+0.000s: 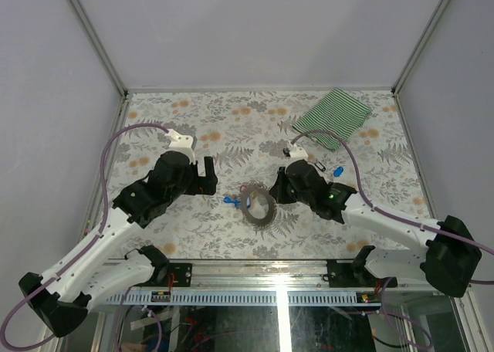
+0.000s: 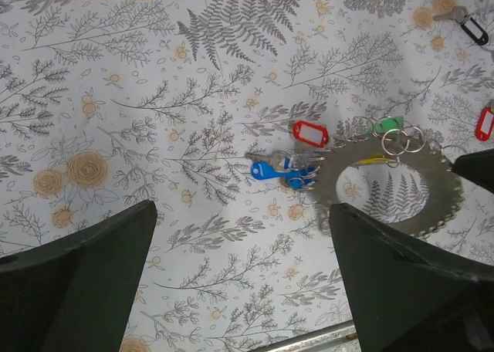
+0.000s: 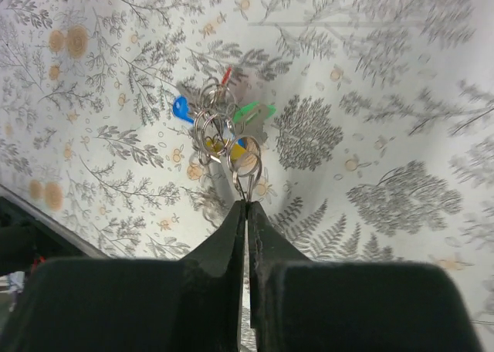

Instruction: Put the keys on the keyring

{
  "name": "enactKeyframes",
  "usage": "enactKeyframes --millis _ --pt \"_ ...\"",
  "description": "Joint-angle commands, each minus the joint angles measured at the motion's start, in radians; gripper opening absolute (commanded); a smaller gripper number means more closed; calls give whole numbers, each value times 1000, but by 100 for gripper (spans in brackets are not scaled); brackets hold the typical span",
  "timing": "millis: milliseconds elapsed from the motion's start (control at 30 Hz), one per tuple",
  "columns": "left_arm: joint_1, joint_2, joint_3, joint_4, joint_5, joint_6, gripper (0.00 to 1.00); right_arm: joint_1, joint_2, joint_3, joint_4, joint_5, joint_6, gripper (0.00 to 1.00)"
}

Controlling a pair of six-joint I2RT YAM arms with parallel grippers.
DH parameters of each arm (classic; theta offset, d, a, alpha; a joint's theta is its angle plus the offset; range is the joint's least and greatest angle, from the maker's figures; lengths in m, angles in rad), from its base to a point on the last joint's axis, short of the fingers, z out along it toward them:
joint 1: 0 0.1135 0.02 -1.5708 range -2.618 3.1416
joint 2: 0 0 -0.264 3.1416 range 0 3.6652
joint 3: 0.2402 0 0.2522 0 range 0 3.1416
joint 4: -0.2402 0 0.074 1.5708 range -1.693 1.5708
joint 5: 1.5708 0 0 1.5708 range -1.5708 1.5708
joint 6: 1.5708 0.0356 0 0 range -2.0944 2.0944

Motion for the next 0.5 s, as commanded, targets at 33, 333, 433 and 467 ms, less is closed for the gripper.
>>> enactKeyframes --millis 33,333,433,467 --pt "-4 -52 -2 69 -5 12 97 9 -88 162 -188 52 -334 0" --pt "-4 -108 27 248 63 63 97 8 -158 294 -287 -32 -729 0" --pt "-4 -118 21 329 109 113 98 8 -196 293 -247 -63 -841 0" --pt "-4 -122 19 353 131 129 98 7 -211 287 -231 -73 -869 0"
